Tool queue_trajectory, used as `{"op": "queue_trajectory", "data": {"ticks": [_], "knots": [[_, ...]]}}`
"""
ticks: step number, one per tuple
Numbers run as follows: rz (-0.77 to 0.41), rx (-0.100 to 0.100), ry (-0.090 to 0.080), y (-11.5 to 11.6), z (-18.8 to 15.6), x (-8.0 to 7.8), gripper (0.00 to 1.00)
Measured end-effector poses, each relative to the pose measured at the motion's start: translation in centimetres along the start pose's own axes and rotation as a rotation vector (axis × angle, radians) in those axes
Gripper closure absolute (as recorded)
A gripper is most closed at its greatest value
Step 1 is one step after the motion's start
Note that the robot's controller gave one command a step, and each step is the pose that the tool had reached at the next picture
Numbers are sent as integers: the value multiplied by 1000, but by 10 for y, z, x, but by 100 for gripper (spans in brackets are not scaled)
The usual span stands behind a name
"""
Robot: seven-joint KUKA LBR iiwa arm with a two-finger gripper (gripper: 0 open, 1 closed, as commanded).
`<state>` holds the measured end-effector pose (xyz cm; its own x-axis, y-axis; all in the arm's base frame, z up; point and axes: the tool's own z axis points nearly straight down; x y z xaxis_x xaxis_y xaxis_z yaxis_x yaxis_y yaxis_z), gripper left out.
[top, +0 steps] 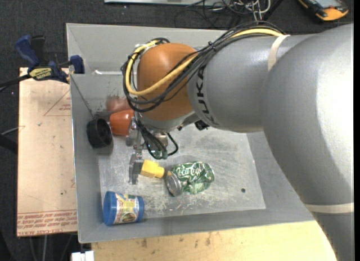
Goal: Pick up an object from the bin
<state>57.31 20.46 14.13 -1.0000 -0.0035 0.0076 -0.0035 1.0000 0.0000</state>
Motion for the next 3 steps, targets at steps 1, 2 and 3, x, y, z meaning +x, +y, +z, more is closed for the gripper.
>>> {"op": "queue_trajectory", "data": {"ticks": [1,2,3], "knots": [[3,-1,-7,-1,-4,-2,0],[-152,-4,-17,-8,22,-10,0],[-421,0,-6,-44,63,-12,0]]}}
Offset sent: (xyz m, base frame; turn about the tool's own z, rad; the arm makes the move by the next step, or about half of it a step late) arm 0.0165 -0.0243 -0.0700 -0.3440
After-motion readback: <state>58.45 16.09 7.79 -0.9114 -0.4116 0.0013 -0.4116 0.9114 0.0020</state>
